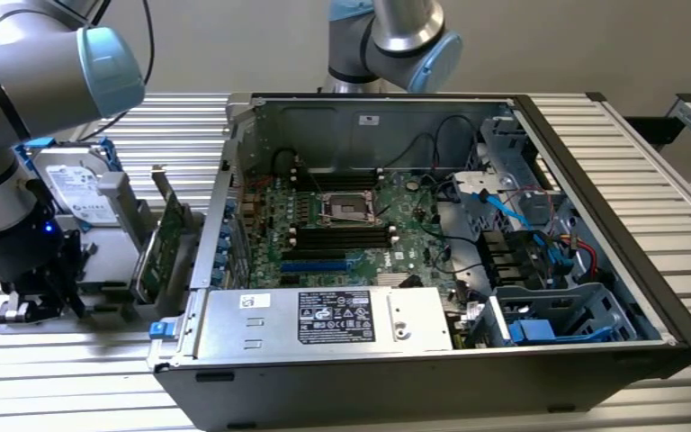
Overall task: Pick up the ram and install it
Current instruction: 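Pick up the ram and move it above insertion slot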
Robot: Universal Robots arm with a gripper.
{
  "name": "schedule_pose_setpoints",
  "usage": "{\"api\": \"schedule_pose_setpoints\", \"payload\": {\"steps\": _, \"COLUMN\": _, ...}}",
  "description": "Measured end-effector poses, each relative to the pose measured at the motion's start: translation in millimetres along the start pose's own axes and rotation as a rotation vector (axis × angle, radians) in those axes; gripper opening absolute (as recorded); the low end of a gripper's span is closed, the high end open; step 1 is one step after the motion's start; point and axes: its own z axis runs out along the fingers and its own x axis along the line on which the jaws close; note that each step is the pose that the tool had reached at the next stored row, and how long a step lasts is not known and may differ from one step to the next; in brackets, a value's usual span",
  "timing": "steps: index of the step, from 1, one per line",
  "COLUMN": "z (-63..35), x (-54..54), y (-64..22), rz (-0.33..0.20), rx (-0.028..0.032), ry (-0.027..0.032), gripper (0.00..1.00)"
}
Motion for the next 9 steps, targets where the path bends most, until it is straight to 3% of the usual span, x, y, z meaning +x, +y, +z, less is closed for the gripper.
{"api": "schedule_pose_setpoints", "payload": {"steps": 9, "z": -10.2, "x": 0.5, "y": 0.4, "rz": 0.0, "rx": -0.0003, "ry": 0.0002, "gripper": 0.14}}
